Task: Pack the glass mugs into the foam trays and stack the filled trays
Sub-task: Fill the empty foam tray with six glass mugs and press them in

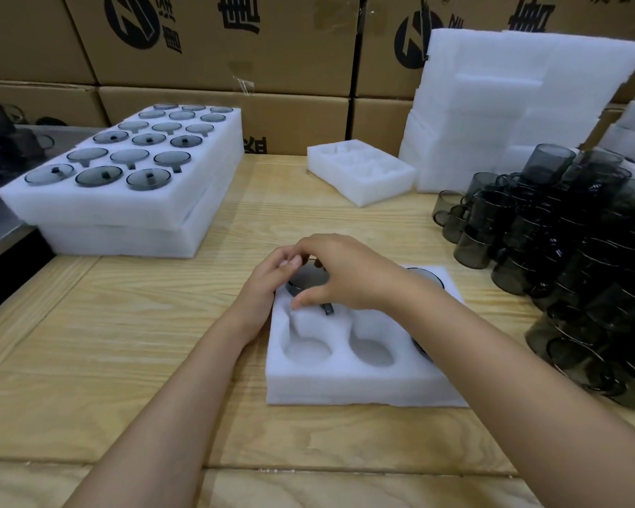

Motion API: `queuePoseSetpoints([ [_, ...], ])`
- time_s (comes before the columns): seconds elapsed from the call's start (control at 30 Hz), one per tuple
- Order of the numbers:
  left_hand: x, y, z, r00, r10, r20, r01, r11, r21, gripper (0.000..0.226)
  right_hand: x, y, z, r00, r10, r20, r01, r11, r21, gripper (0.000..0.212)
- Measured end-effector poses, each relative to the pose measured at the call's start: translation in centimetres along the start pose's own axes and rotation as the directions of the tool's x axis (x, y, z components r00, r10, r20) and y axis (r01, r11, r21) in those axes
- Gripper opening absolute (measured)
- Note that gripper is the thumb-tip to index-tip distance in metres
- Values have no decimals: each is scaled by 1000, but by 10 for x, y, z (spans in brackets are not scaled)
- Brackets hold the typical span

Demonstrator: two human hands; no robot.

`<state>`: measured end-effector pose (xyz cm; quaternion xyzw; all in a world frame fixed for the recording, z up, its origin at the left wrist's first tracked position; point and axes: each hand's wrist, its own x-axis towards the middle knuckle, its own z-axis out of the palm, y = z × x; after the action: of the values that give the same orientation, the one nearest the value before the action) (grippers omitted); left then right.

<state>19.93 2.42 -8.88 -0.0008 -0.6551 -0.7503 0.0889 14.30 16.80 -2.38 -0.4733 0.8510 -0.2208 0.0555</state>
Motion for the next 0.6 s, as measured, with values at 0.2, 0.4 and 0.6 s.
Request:
queuePoseSetpoints([
  [0.2,-1,0,4,1000,8,-19,-9,996,-92,38,5,4,-2,983,150,-104,-105,932,346,40],
  [0.4,0,2,2,999,33,-36,-33,999,19,42,11,12,18,947,320,33,-304,923,-235,42],
  [0.6,-1,4,4,992,109,59,-118,979,167,43,10,7,19,938,347,10,-318,869,-380,39],
])
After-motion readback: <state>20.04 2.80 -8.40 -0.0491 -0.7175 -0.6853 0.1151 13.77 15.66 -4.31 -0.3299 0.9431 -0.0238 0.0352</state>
